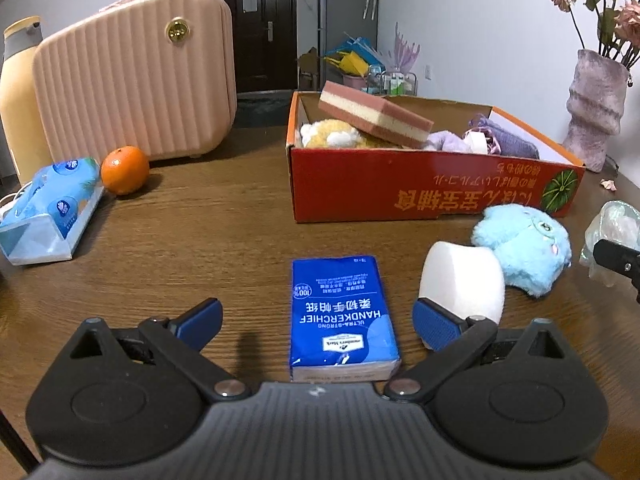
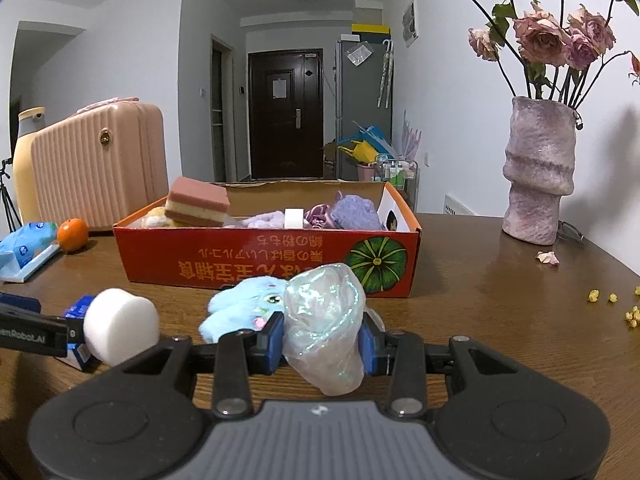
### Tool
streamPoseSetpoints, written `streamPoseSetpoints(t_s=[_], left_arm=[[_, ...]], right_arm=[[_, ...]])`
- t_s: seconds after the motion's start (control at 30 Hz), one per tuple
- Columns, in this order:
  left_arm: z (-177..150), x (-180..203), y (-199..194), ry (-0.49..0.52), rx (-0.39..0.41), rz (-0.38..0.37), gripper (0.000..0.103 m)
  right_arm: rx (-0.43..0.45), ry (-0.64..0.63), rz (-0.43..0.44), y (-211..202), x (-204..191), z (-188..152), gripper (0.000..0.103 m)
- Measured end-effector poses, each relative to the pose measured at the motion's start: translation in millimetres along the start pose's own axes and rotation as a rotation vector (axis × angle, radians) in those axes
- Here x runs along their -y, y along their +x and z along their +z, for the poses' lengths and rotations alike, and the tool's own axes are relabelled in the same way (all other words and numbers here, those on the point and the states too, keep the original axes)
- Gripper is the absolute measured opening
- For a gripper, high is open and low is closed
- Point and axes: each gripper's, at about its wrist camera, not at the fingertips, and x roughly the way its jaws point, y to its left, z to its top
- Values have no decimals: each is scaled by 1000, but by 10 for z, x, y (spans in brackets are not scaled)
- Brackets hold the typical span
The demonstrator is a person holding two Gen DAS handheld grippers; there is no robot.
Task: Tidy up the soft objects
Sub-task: 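Move the left tool to the blue tissue pack while the right holds the bag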
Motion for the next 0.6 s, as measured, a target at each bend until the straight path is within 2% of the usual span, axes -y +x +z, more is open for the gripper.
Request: streamPoseSetpoints(t_s=[0.2, 0.47, 0.6], left_arm=[[-17, -17, 7, -6, -2, 7, 100], [-33, -12, 35, 1, -21, -13, 72], [-38, -11, 32, 1, -26, -26, 54]], right_arm=[[0, -6, 1, 5, -8, -1, 37], [3, -12, 5, -3, -23, -4, 37], [4, -15, 6, -5, -35, -6, 37]])
